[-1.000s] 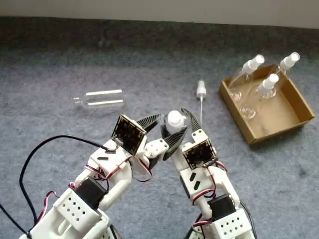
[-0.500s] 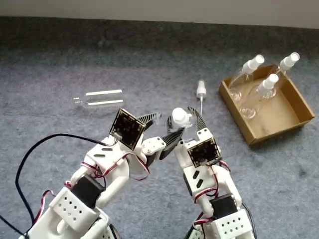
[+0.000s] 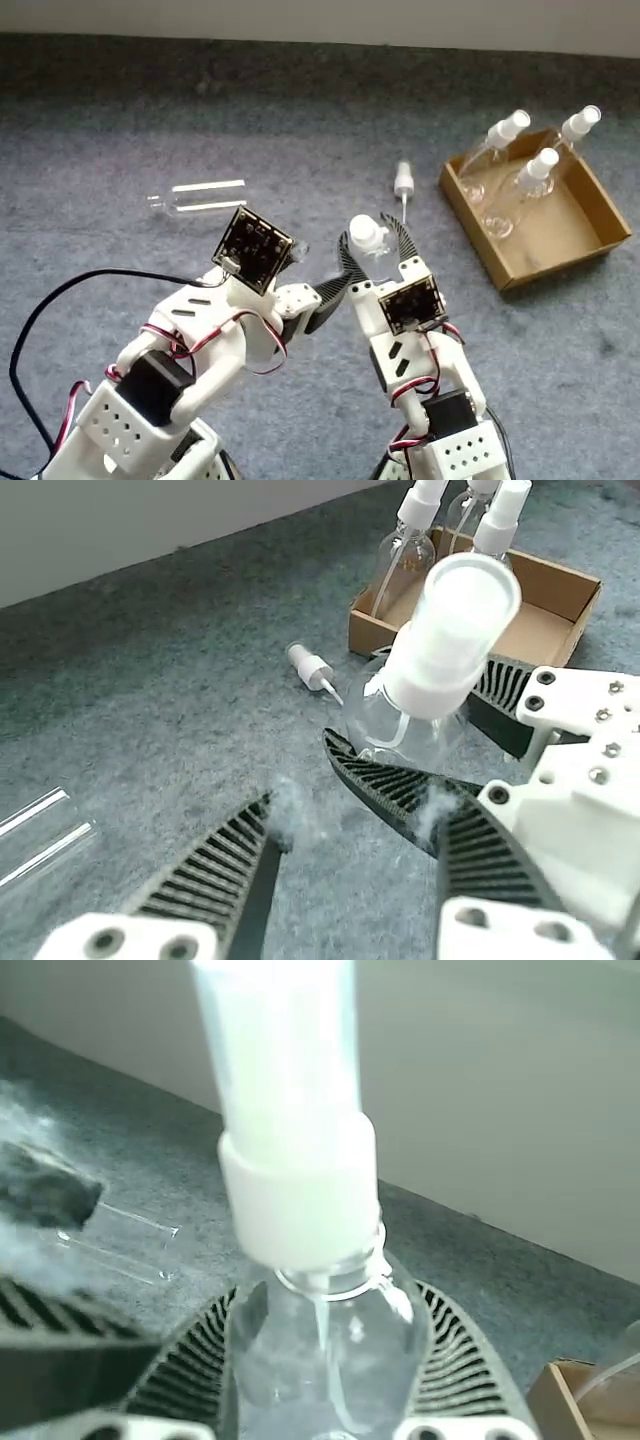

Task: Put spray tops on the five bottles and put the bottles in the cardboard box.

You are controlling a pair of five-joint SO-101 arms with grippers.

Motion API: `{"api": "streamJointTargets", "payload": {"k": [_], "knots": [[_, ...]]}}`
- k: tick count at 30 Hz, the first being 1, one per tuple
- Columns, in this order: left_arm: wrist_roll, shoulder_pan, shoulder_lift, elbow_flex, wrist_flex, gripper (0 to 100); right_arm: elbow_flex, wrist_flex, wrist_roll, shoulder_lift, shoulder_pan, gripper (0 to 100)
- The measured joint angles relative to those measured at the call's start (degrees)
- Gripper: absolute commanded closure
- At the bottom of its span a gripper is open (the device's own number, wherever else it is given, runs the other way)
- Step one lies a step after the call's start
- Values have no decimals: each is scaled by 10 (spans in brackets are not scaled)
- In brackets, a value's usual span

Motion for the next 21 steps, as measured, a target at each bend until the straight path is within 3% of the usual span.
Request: {"api": "streamJointTargets", "payload": {"k": [6,11,21], "knots": [[-1,0,0,-66,106,821,0,33,0,-1,0,921],[-2,0,-3,-98,158,1000,0,52,0,-1,3,921],[-2,-72,-154,-98,169,994,0,140,0,-1,12,921]]}}
